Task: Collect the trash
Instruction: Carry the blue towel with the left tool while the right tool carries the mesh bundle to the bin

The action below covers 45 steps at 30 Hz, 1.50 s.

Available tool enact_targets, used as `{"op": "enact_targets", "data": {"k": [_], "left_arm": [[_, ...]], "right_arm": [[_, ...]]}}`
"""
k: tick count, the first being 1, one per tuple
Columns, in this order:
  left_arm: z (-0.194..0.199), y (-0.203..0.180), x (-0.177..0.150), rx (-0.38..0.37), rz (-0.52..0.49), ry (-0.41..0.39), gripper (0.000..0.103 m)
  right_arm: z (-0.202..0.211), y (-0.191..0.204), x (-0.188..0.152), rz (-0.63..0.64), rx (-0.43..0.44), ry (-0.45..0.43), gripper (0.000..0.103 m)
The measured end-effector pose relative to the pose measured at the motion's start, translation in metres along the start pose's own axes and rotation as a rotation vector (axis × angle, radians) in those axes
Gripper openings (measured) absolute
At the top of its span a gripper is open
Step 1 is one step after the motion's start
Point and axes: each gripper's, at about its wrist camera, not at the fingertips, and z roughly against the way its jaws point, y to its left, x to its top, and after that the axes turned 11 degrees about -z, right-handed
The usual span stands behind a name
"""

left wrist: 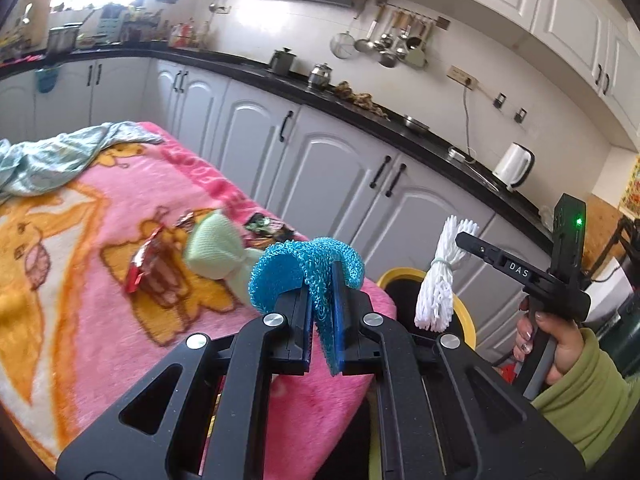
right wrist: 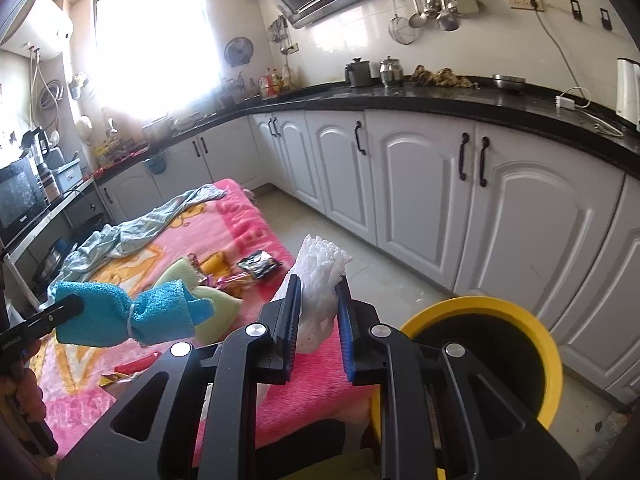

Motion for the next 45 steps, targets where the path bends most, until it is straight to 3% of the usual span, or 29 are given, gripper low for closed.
{"op": "enact_targets", "data": {"k": [10,26,45], "left_arm": [[-0.034,-0.043,0.016,-0.062,-0.089,0.021,0.004],[-0.075,-0.104,0.033,-0.15,-0.18,0.033,0.004],[-0.143,-0.154,0.02,-0.201,-0.219,0.117,0.004]], "right_arm": [[0.022,-0.03,0.008,-0.025,-0.051,-0.063,0.017],[0.061,-0.079,0.014,-0.043,-0.208,-0.188,0.017],[0.07,-0.126,0.012,-0.077,-0.349,-0.252,0.017]]}}
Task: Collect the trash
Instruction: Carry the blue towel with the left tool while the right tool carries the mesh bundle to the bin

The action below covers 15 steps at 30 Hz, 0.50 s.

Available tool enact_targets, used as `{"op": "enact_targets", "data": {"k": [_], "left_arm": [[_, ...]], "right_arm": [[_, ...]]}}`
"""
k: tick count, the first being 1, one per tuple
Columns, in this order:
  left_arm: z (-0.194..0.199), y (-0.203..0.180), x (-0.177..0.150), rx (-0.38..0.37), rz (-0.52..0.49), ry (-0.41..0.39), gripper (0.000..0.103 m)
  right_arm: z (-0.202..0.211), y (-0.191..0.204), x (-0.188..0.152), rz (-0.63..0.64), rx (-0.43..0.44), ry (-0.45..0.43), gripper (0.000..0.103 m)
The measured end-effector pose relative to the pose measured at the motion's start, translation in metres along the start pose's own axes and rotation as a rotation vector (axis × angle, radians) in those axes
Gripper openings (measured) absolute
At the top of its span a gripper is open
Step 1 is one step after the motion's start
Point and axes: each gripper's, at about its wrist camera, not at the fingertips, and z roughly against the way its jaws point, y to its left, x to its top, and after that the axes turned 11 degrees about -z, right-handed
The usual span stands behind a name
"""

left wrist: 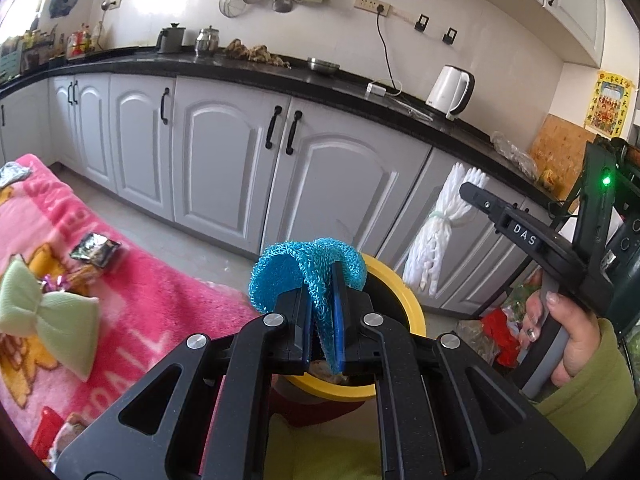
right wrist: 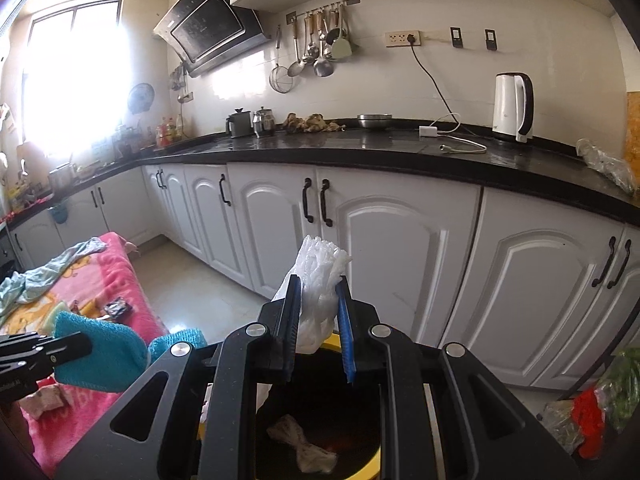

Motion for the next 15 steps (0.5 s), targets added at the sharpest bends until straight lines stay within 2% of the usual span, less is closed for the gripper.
{"op": "enact_targets", "data": {"k": [15], "left_arm": [[-0.051,-0.004,-0.011,-0.015,0.006,0.078,0.005]], "right_arm": [[-0.033,-0.017,-0.021,0.007,-0.072,0.042,0.019]]}}
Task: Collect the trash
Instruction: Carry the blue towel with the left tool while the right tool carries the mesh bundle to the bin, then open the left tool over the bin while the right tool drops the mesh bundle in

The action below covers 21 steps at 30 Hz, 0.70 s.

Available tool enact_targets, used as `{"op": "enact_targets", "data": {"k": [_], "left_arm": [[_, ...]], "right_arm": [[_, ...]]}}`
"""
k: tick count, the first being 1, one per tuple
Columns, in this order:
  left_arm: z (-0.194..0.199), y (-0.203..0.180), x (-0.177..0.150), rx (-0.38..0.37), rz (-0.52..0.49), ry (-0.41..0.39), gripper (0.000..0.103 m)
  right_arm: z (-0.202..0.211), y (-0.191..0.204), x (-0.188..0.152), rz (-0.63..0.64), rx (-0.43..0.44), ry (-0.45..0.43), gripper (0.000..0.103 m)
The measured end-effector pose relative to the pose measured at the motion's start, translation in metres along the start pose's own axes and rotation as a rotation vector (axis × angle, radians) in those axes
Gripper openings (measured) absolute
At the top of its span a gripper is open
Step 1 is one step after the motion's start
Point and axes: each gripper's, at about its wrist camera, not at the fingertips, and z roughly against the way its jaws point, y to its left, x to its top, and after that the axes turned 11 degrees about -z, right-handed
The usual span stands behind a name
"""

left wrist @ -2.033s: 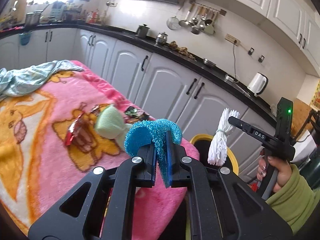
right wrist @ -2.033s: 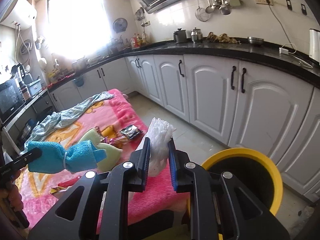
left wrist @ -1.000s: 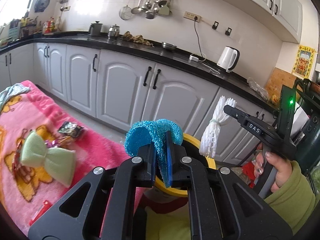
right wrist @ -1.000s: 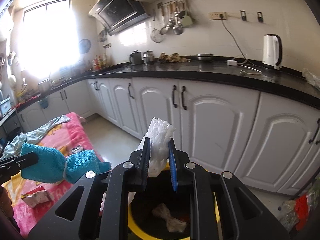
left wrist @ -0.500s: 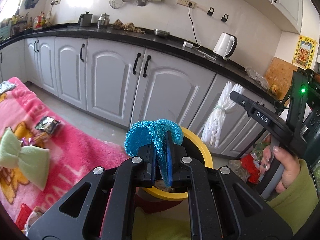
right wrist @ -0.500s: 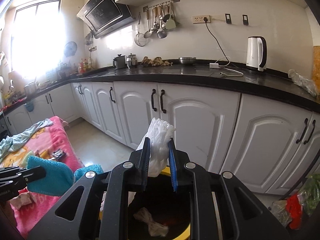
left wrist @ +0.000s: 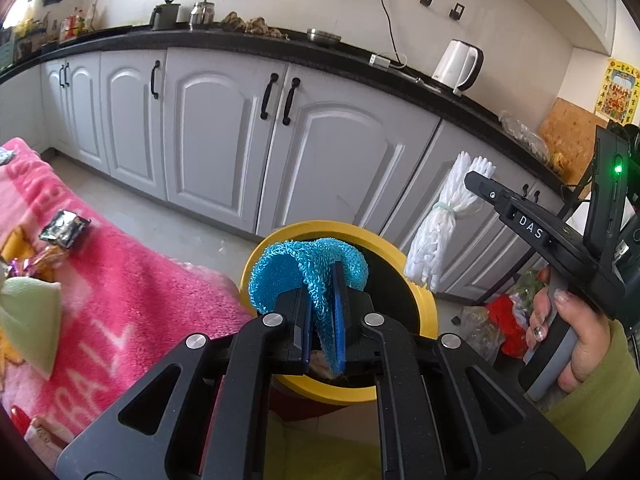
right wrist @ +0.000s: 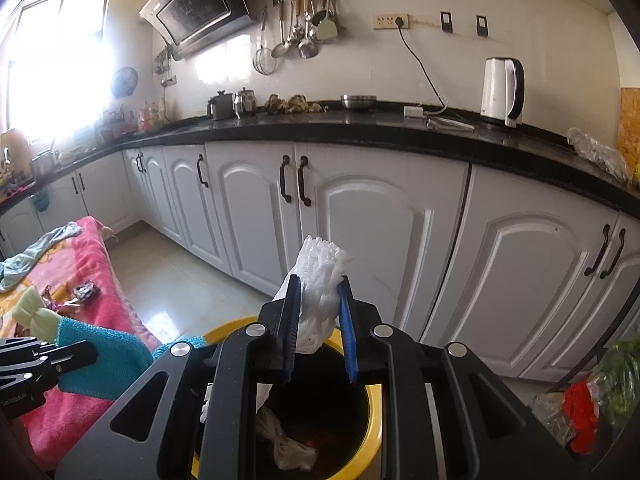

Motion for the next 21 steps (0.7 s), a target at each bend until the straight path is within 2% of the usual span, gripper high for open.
{"op": "enact_targets", "data": {"k": [5,8,11,13,17,20,21], "left_arm": [[-0.012,-0.001,-0.002,-0.002,-0.002,0.016,0.005],[-0.016,-0.001,-0.004,-0.007,0.003,0.024,0.005],[-0.018,-0.002,-0.005,-0.016,0.01,0.026,0.006],[-0.019,-0.002,-0.005,-0.015,0.011,0.026,0.008],[-0.014,0.0,-0.005,-0.013,0.022,0.013,0.029],[-0.008,0.003,-0.005,-0.005,0.034,0.002,0.035],[-0.007,0.004,-0.005,-0.001,0.038,-0.002,0.042]], "right_arm": [[-0.014,-0.002,-0.008,-0.002,-0.006,0.033,0.02],[-0.019,-0.003,-0.011,-0.01,-0.006,0.049,0.026],[-0.021,-0.004,-0.012,-0.021,-0.004,0.054,0.038],[-0.021,-0.004,-0.013,-0.026,0.002,0.053,0.039],[-0.019,-0.004,-0.012,-0.032,0.009,0.051,0.044],[-0.016,-0.001,-0.011,-0.033,0.018,0.05,0.046],[-0.015,0.0,-0.011,-0.031,0.021,0.048,0.049]]}}
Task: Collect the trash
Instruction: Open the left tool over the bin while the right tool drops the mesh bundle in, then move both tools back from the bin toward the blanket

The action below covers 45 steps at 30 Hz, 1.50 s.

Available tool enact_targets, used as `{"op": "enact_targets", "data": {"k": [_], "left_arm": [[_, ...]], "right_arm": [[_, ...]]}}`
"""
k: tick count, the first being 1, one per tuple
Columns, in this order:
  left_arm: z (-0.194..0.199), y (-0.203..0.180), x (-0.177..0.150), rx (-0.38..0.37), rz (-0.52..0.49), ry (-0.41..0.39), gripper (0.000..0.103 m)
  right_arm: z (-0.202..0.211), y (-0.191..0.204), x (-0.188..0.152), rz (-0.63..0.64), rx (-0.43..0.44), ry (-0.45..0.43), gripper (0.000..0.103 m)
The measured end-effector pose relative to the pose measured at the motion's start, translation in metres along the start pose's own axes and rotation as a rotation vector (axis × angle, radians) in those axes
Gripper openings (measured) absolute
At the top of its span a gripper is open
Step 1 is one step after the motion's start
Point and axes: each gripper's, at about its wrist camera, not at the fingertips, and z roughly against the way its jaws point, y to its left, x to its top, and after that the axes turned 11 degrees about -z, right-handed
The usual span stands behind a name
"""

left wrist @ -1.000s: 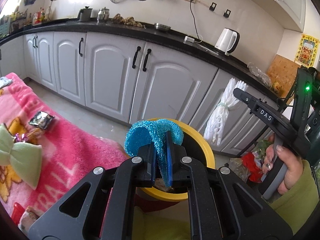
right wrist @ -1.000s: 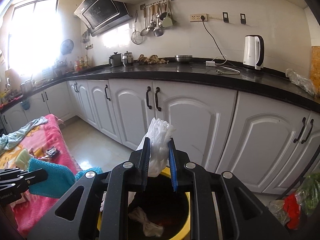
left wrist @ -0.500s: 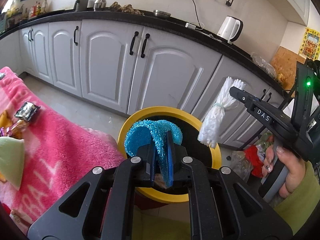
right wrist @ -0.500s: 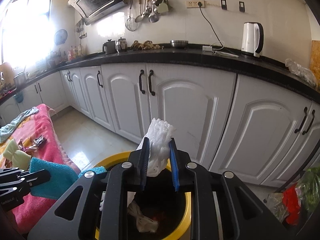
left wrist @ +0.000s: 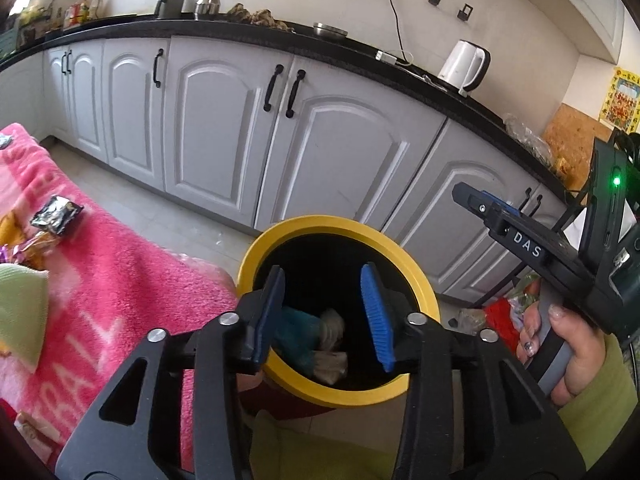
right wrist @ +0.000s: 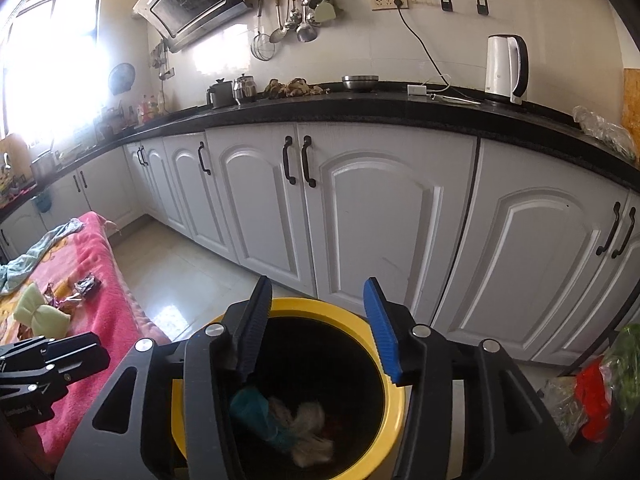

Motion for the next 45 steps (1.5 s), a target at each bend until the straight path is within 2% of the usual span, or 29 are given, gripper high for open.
{"op": "enact_targets", "data": {"k": [4,6,7,9,11,14,26,30,43,45], "left_arm": [[0.013,0.007,-0.001,0.021,0.021,-0.021,0.052],[0.02,0.01,-0.002,0.037,0.03,-0.032,0.064],[0.024,0.012,-0.002,0.046,0.035,-0.038,0.066],[0.03,0.015,-0.003,0.059,0.044,-0.044,0.081],[0.038,0.02,-0.003,0.078,0.058,-0.051,0.089],[0.051,0.029,-0.005,0.1,0.078,-0.069,0.092],[0.111,0.061,-0.016,0.205,0.123,-0.139,0.092],[0.133,0.076,-0.02,0.239,0.153,-0.166,0.092],[0.19,0.133,-0.043,0.365,0.274,-0.227,0.092],[0.196,0.14,-0.047,0.386,0.286,-0.23,0.092]], "right_arm": [[0.005,0.005,0.0,0.003,0.013,-0.007,0.055],[0.008,0.009,0.001,0.007,0.022,-0.008,0.059],[0.009,0.01,0.001,0.008,0.026,-0.008,0.06],[0.011,0.013,0.001,0.009,0.034,-0.011,0.064],[0.014,0.016,0.0,0.012,0.041,-0.013,0.067],[0.018,0.023,0.001,0.017,0.059,-0.013,0.072],[0.039,0.069,-0.006,0.08,0.184,0.015,0.076],[0.048,0.085,-0.009,0.103,0.223,0.017,0.081],[0.066,0.138,-0.027,0.204,0.32,0.054,0.081],[0.067,0.145,-0.03,0.22,0.331,0.059,0.085]]}}
